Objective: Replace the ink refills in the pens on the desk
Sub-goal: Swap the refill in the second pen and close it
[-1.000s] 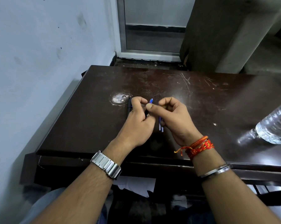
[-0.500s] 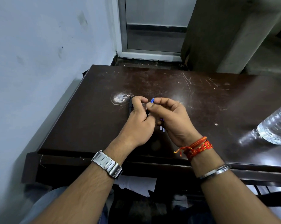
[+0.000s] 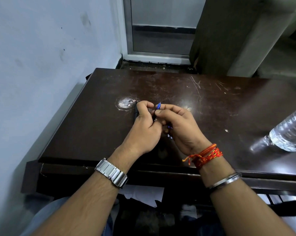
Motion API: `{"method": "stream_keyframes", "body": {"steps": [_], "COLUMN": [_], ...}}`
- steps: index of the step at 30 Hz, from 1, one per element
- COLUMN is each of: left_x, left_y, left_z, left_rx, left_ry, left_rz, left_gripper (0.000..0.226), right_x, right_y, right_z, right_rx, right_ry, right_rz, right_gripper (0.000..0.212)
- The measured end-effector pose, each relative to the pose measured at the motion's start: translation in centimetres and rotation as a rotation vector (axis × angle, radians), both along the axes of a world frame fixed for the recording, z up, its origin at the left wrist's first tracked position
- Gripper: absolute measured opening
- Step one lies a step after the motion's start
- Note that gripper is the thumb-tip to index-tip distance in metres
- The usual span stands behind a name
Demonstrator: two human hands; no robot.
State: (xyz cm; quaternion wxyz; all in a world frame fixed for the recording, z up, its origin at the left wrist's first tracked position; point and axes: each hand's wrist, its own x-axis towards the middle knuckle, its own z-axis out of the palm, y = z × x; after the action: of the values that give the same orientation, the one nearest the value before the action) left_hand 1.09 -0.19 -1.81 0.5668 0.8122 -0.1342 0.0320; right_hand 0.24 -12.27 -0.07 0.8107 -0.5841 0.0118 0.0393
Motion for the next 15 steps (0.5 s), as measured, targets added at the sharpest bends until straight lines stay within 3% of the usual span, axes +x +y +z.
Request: {"method": "stream_keyframes", "body": {"steps": [15], "left_x": [-0.03], "left_y": [0.05], "left_z": [0.11], "left_rx": [0.012], "left_ry": [0.016], "left_rz": [0.007], "left_gripper": [0.035], "right_x": [-0.28], "right_y": [0.2], "right_z": [0.23], "right_rx": [0.014], "right_ry": [0.008], "right_rz": [0.0], "right_gripper": [0.012]}}
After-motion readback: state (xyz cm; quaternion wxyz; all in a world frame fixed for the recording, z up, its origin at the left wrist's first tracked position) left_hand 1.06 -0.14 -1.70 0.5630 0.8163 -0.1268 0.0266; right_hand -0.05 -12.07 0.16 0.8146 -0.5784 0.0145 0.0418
